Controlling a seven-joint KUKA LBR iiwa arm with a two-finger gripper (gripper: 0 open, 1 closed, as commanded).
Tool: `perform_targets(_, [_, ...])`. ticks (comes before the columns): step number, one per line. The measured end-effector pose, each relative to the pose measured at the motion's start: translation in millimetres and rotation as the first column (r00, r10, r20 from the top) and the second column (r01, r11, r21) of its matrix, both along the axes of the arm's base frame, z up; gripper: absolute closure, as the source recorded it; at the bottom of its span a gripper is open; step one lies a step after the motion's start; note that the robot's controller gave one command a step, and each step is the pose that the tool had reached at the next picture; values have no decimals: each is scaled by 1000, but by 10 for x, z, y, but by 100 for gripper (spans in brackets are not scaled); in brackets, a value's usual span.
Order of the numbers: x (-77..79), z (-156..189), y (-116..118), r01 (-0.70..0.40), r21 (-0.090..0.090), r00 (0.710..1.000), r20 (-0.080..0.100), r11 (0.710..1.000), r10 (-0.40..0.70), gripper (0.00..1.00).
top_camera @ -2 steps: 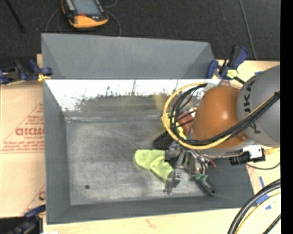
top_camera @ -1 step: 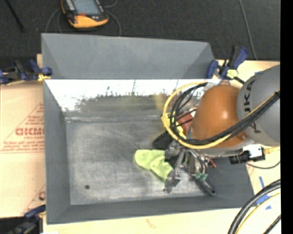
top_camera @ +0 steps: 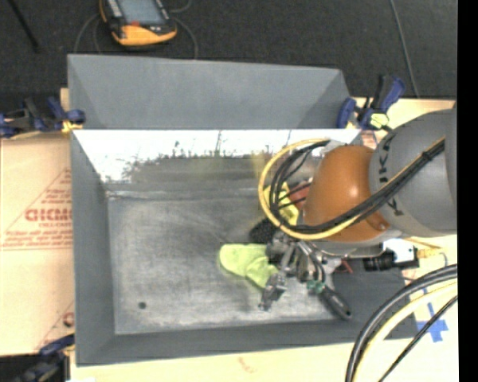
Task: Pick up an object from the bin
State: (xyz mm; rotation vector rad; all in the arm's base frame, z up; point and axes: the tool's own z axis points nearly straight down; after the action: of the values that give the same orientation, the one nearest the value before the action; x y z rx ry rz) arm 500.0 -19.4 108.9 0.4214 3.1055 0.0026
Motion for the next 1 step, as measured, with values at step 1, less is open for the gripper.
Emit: perform_targets(1, [86,-333,-44,65,5,998,-9,998,-65,0])
